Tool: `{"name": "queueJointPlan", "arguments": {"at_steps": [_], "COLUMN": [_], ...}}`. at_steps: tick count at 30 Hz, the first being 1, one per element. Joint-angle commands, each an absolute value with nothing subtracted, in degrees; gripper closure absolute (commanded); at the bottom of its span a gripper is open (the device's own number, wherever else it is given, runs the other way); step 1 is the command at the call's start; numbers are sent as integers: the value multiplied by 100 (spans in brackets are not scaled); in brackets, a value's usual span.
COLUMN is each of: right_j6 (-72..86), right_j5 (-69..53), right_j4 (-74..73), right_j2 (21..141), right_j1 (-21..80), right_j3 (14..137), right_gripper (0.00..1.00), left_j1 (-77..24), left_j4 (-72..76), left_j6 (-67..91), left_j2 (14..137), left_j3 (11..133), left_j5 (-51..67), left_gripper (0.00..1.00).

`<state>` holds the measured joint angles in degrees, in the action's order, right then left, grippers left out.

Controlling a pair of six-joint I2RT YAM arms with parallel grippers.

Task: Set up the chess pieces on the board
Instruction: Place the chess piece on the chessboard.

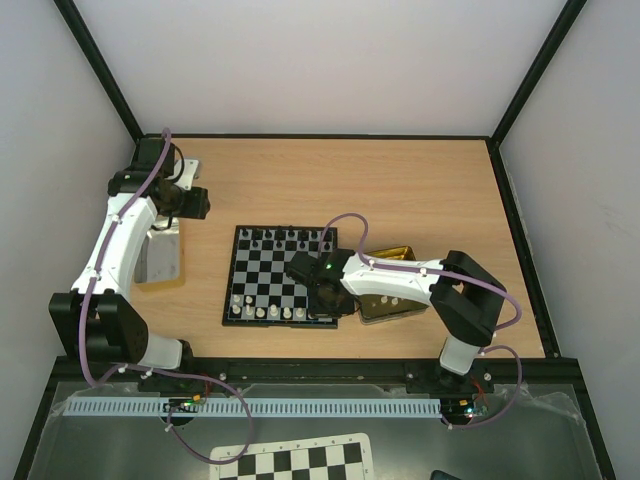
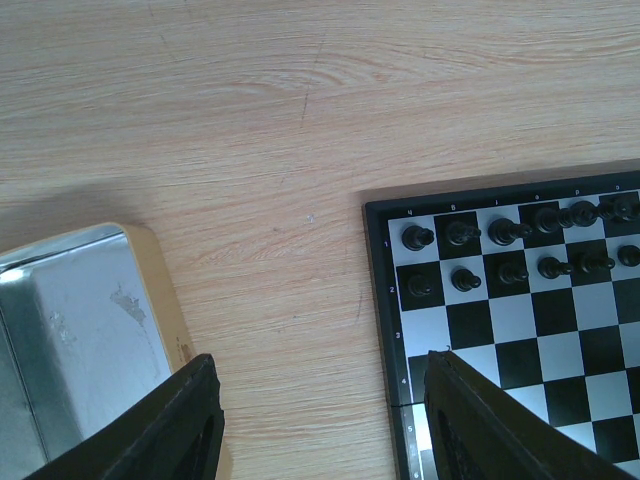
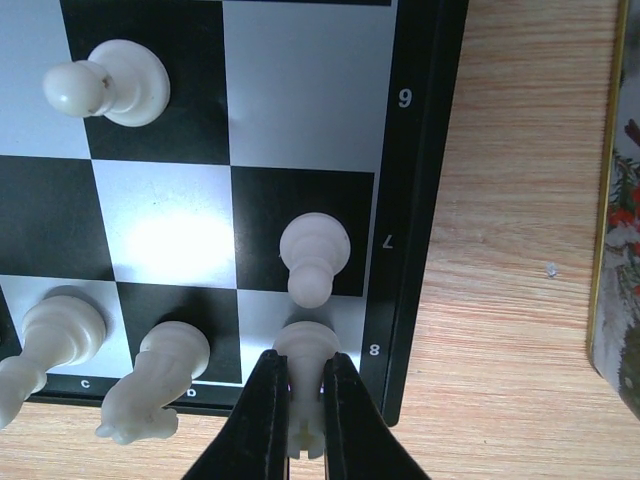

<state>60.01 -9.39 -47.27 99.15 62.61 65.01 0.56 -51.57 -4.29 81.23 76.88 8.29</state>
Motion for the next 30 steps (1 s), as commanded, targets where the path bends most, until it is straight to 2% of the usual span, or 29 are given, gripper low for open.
{"name": "queueJointPlan", "arguments": {"at_steps": [1,13,25,30], "right_j6": [5994,5986,5982,5953], "right_j5": [-888,-928,-900,-905], "right_j4": [-4818,-4786,-4790,-4808], "right_j2": [9971,9944,9942,9968], "right_j1": [6297,6298,6302,6302], "right_j3": [6521,6512,6555,6614], "right_gripper": [98,90,87,82], "left_j1": [30,35,35,35], "left_j4": [-5205,-5208,-5198,-5200], "left_j6": [-424,-431,-433,-431], "left_j2": [8176,8165,8139,8135], "left_j3": [7820,7800,7772,7767], "left_j5": [817,835,817,809], "left_gripper": [44,44,44,44]}}
